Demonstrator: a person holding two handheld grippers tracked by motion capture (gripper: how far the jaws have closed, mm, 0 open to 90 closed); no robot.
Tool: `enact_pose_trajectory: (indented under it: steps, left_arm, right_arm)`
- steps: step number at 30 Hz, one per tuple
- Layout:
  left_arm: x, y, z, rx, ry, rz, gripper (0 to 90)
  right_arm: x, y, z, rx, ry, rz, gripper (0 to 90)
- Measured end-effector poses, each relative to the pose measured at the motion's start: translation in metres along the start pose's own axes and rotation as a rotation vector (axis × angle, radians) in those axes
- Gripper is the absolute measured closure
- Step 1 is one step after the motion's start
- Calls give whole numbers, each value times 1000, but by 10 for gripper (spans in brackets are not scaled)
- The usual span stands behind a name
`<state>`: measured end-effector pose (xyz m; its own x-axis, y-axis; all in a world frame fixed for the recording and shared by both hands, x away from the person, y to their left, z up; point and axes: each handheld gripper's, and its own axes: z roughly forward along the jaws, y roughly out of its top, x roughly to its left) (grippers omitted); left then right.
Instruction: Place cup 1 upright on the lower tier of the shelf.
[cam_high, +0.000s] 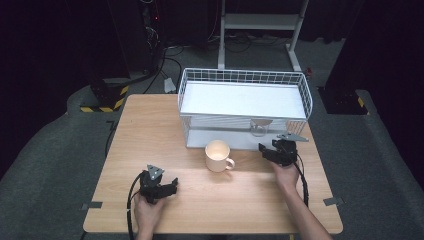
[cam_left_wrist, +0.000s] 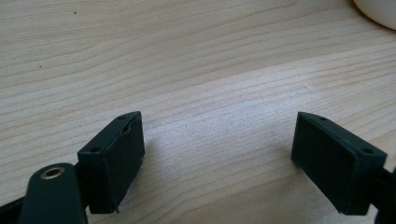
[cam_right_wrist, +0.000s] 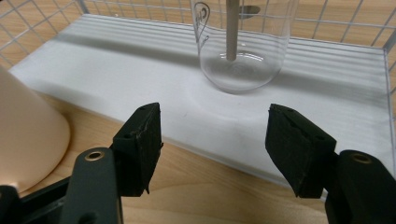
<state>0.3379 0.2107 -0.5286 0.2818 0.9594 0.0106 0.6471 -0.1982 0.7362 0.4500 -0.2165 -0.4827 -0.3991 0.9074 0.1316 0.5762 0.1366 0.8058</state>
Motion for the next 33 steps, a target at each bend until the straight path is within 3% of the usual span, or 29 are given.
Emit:
enact_pose_trajectory:
  steps: [11,15,33]
  left_arm:
    - [0,0,0,0,-1,-1,176]
    - [0,0,0,0,-1,0,176]
    - [0,0,0,0,-1,0,176]
  right_arm:
    - [2,-9,-13,-15,5,-10,361]
    - [3,-14,-19,-17,4,10,361]
    - [2,-35,-47,-22,-13,-13,361]
